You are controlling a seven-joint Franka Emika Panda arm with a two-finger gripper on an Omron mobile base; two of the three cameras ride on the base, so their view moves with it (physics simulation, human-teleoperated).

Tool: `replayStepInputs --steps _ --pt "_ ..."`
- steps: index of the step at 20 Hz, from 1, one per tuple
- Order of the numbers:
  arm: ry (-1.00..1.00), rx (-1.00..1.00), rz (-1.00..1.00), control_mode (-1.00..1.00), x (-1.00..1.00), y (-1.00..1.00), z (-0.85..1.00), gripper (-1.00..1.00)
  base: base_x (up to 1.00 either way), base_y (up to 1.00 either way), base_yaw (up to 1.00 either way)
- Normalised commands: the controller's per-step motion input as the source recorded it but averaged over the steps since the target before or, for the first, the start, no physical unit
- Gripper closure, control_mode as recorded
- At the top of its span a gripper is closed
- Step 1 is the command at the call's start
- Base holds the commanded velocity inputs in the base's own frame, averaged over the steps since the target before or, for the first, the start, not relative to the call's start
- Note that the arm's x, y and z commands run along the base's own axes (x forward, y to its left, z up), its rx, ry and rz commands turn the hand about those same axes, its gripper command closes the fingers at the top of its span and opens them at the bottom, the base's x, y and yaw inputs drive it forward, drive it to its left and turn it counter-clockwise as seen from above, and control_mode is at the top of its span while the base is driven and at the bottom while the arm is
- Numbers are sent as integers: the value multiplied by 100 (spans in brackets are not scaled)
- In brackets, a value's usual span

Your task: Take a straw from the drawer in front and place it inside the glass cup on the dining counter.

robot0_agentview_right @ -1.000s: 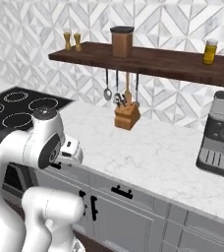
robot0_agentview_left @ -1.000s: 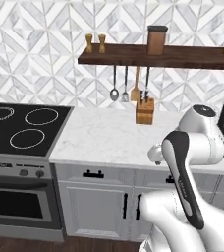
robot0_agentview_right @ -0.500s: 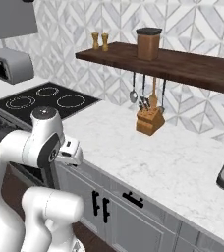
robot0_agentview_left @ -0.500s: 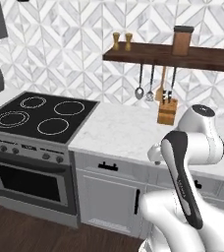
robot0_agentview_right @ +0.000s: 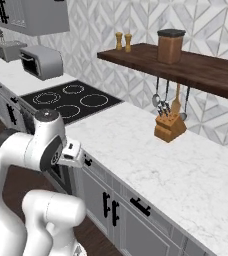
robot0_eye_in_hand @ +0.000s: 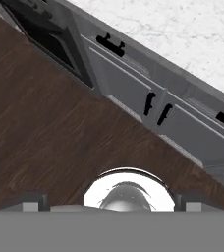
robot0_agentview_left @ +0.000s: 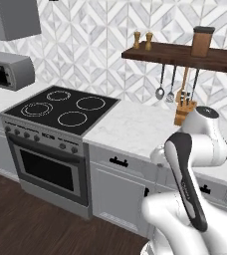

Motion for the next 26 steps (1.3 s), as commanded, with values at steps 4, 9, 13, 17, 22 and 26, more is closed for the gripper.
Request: replayStepInputs --steps 4,9,13,17,22,26 --pt "0 -1 30 -100 0 9 -22 -100 0 0 0" --pt "0 -13 5 -100 26 92 -26 -100 0 0 0" --pt "2 -25 0 -100 64 100 -32 -100 0 0 0" --pt "22 -46 0 -100 79 95 -7 -100 0 0 0" --pt "29 -41 0 -100 98 47 0 -100 0 0 0" --pt "4 -38 -2 -100 85 20 -11 -100 0 0 0"
